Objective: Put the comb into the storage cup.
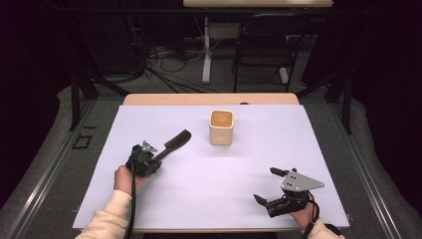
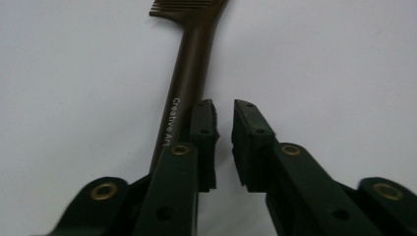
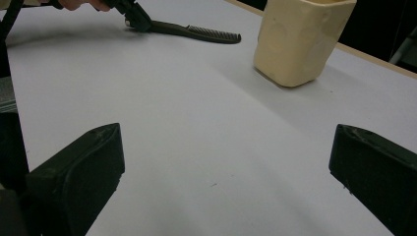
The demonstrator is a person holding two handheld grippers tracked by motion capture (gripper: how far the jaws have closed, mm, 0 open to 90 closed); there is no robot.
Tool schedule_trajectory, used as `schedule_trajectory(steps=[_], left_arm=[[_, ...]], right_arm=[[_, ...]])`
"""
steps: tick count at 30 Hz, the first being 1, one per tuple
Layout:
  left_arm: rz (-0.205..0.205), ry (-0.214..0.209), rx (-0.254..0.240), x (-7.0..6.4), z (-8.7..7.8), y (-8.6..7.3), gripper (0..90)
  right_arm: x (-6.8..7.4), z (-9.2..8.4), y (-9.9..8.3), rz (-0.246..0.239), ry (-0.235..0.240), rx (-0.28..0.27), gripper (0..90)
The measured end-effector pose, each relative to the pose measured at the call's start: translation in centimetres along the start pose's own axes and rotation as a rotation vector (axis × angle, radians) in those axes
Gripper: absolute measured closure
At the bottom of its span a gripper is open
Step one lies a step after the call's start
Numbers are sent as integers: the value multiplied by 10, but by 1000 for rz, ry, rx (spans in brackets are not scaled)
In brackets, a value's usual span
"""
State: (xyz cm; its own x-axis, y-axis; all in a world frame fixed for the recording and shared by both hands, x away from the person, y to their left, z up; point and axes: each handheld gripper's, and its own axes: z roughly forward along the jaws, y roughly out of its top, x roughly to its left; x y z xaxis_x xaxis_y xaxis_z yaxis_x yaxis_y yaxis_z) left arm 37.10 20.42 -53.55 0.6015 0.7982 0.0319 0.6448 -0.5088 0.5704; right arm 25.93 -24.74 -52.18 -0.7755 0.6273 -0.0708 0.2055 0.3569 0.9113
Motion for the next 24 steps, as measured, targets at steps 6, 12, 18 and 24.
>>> schedule_trajectory(steps=[6, 12, 18, 24], left_arm=[[30, -14, -7, -8, -7, 7, 528], [30, 5, 0, -5, -8, 9, 226], [39, -3, -40, 0, -13, 12, 161], [54, 5, -35, 5, -12, 15, 65]], right_arm=[[0, 0, 0, -1, 0, 0, 0], [0, 1, 0, 2, 0, 1, 0], [0, 1, 0, 3, 2, 1, 0], [0, 1, 0, 4, 2, 1, 0]])
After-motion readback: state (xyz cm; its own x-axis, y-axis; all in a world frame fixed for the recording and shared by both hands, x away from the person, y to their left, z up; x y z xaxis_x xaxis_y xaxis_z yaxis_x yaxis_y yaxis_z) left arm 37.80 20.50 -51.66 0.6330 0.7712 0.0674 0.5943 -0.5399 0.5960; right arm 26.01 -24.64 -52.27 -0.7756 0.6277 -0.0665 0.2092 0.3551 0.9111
